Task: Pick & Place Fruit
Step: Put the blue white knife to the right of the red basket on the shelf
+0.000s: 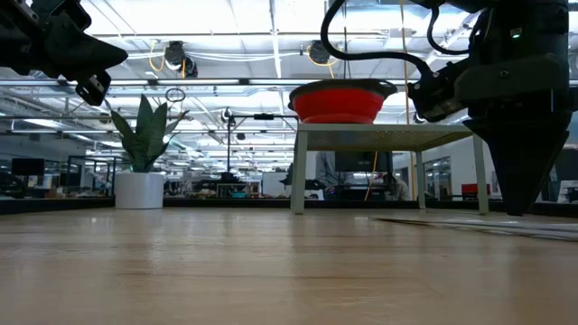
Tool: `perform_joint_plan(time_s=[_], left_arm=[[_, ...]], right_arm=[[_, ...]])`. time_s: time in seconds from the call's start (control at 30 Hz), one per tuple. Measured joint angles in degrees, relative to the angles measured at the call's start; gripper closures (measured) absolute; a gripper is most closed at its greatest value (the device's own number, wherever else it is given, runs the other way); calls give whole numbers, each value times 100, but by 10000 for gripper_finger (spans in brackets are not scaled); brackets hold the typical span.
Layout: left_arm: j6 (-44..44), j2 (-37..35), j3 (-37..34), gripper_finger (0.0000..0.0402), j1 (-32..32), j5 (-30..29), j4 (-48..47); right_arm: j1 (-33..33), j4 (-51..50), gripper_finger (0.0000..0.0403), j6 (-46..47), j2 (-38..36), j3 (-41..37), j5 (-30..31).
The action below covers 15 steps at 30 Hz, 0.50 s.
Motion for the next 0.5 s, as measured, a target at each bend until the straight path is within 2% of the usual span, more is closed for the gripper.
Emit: perform_joint_plan(time_s=[0.5], left_arm=[[-22,0,0,392,0,36,1]], right_arm=[[11,-12,179,-2,0,-2,-151]])
